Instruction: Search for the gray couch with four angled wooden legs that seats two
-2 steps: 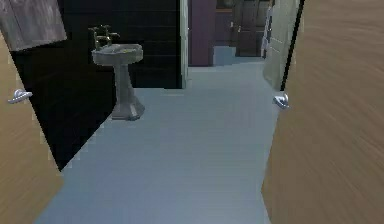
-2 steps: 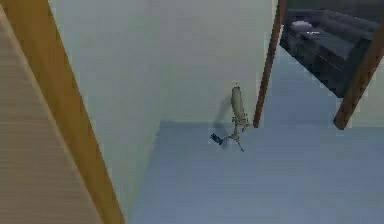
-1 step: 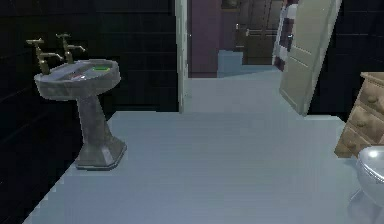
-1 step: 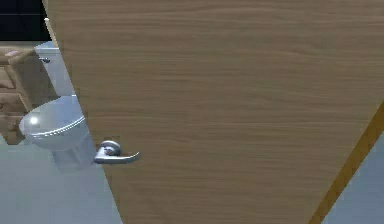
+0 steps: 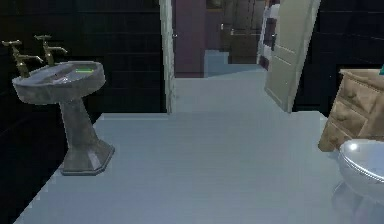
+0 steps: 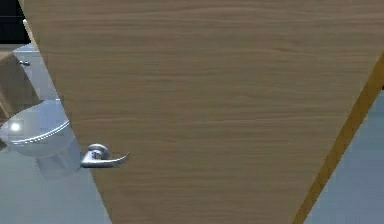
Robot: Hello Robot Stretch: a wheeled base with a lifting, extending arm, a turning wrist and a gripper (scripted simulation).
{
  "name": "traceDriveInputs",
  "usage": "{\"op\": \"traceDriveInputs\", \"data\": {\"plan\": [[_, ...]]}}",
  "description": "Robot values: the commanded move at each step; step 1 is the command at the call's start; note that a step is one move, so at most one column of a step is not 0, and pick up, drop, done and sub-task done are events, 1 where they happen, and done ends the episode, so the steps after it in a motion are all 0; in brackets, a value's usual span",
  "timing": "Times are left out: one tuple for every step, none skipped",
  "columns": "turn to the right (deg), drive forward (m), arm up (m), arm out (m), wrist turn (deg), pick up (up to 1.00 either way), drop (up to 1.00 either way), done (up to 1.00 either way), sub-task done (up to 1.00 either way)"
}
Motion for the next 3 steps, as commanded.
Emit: {"op": "traceDriveInputs", "data": {"plan": [[0.0, 0.50, 0.00, 0.00, 0.0, 0.00, 0.00, 0.00, 0.00], [6.0, 0.00, 0.00, 0.00, 0.0, 0.00, 0.00, 0.00, 0.00], [3.0, 0.00, 0.00, 0.00, 0.0, 0.00, 0.00, 0.00, 0.00]]}}
